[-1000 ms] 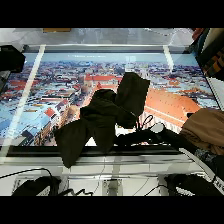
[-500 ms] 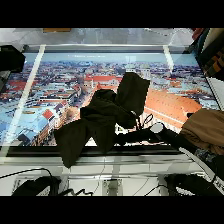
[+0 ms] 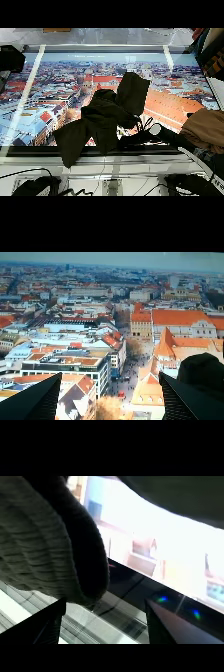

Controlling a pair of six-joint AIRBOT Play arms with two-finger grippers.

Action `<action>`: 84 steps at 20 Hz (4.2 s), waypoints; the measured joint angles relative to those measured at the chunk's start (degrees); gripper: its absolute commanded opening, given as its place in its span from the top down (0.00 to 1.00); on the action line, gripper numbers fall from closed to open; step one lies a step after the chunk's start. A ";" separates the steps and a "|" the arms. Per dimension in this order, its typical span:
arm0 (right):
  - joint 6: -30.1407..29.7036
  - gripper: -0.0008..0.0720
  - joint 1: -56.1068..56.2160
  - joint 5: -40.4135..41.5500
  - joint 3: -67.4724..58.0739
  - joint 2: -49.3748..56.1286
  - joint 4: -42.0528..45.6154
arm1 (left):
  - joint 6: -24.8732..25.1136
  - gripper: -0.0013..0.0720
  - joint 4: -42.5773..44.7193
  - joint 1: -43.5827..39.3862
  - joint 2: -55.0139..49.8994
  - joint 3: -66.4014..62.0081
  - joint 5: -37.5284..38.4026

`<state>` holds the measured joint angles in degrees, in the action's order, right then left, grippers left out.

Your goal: Fold the clothes and pants, and hang the long-sleeved shirts on hangers.

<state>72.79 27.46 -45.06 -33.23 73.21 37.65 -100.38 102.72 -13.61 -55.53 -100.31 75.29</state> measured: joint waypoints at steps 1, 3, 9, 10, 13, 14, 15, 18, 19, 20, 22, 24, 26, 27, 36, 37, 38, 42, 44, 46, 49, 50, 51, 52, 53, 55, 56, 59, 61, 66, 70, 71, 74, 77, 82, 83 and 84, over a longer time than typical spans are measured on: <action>0.09 0.24 0.00 -0.59 -0.02 0.79 -0.72 | 0.00 0.02 0.00 0.00 0.00 0.00 0.00; -0.48 0.24 0.00 -1.62 -0.04 2.54 -3.08 | 0.00 0.02 0.00 0.00 0.00 0.00 0.00; -8.76 0.24 0.00 -2.97 -0.33 7.10 -16.83 | -0.02 0.02 0.00 0.00 0.00 0.00 0.02; -9.92 0.24 0.00 -3.17 -0.76 7.82 -18.32 | -0.02 0.02 0.00 0.00 0.00 0.00 0.02; -13.07 0.25 0.02 -3.69 -2.93 9.40 -21.00 | -0.02 0.02 0.00 0.00 0.00 0.00 0.02; -14.08 0.48 0.02 -4.24 -3.93 9.68 -21.86 | 0.00 0.02 0.00 0.00 0.00 0.00 0.02; -14.91 0.68 0.02 -4.87 -4.90 9.86 -22.43 | -0.02 0.02 0.00 0.00 0.00 0.00 0.02; -16.57 0.78 0.02 -5.92 -7.76 10.10 -22.71 | -0.02 0.02 0.00 0.00 0.00 0.00 0.02; -17.00 0.78 0.02 -6.01 -8.61 10.16 -22.29 | 0.00 0.02 0.00 0.00 0.00 0.00 0.02; -17.33 0.78 0.02 -6.29 -9.27 10.19 -21.59 | -0.02 0.02 0.00 0.00 0.00 0.00 0.02; -17.81 0.78 0.02 -7.19 -10.12 10.19 -19.52 | 0.00 0.02 0.00 0.00 0.00 0.00 0.02; -18.03 0.78 0.02 -7.85 -10.58 10.19 -17.18 | 0.00 0.02 0.00 0.00 0.00 0.00 0.02; -18.23 0.62 0.02 -8.07 -10.84 10.19 -15.10 | 0.00 0.02 0.00 0.00 0.00 0.00 0.02; -18.25 0.41 0.02 -8.22 -10.86 10.19 -14.36 | 0.00 0.02 0.00 0.00 0.00 0.00 0.02; -14.78 0.37 0.02 -8.07 -11.04 11.41 -7.02 | -0.02 0.02 -1.51 0.00 0.00 0.00 0.02; -14.05 0.37 0.02 -8.07 -11.08 11.85 -6.67 | 0.00 0.02 -1.57 0.00 0.00 0.00 0.02; -13.66 0.37 0.02 -8.07 -11.08 12.31 -6.56 | 0.00 0.02 -1.60 0.00 0.00 0.00 0.02; -12.81 0.37 0.02 -8.87 -11.21 14.16 -7.76 | 0.00 0.02 -1.88 0.00 0.00 0.00 0.02; -12.96 0.38 0.02 -9.77 -11.21 14.69 -8.59 | 0.00 0.02 -1.88 0.00 0.00 0.00 0.02; -13.51 0.40 0.02 -10.82 -11.19 14.97 -8.98 | 0.00 0.02 -1.88 0.00 0.00 0.00 0.00; -15.50 0.47 0.02 -10.80 -11.15 15.21 -11.28 | 0.00 0.02 -1.90 0.00 0.00 0.00 0.00; -16.48 0.47 0.02 -10.82 -11.19 15.19 -13.03 | 0.00 0.02 -1.90 0.00 0.00 0.00 0.00; -17.68 0.47 0.02 -10.93 -11.19 15.21 -14.69 | 0.00 0.02 -1.90 0.00 0.00 0.00 0.00; -18.80 0.55 0.02 -10.99 -11.19 15.26 -16.02 | 0.00 0.02 -1.90 0.00 0.00 0.00 0.00; -20.06 0.57 0.02 -11.43 -11.19 15.26 -17.09 | 0.00 0.02 -1.90 0.00 0.00 0.00 0.00; -22.86 0.57 0.02 -13.11 -11.19 15.26 -18.45 | 0.00 0.02 -1.90 0.00 0.00 0.00 0.00; -24.26 0.56 0.02 -14.27 -11.19 15.26 -18.75 | 0.00 0.02 -1.84 0.00 0.00 0.00 0.00; -26.73 0.51 0.07 -16.48 -11.19 15.26 -19.08 | 0.00 0.02 -1.46 0.00 0.00 0.00 0.00; -27.52 0.51 0.39 -16.76 -11.19 15.26 -19.12 | 0.00 0.02 -1.40 0.00 0.00 0.00 0.00; -28.30 0.58 4.46 -12.76 -11.19 15.26 -19.37 | 0.00 0.02 -1.27 0.00 0.00 0.00 0.02; -28.50 0.96 6.08 -9.38 -11.21 15.26 -19.47 | 0.02 0.02 -1.25 0.00 0.00 0.00 0.00; -28.52 0.96 5.99 -8.98 -11.37 15.26 -19.39 | 0.00 0.02 -1.25 0.00 -0.02 0.00 0.02; -28.48 0.96 4.20 -8.61 -13.20 15.15 -19.28 | 0.02 0.11 -0.81 0.00 -0.37 0.00 0.02; -26.75 0.96 -0.15 -8.39 -16.85 14.60 -19.23 | 0.02 0.94 2.95 0.02 -1.57 0.04 0.07; -24.94 0.96 -9.51 -10.82 -21.97 11.69 -18.67 | 3.06 0.95 11.04 0.20 -5.25 1.73 1.68; -24.74 0.96 -10.95 -11.13 -22.45 11.04 -18.03 | 3.87 0.95 11.61 0.33 -5.88 3.10 2.51; -24.61 0.96 -12.00 -11.28 -22.80 10.47 -17.38 | 4.61 0.95 12.13 0.52 -6.25 4.90 3.13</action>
<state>48.18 15.46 -56.34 -56.03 83.68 20.27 -95.77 114.85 -13.08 -61.78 -95.42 78.41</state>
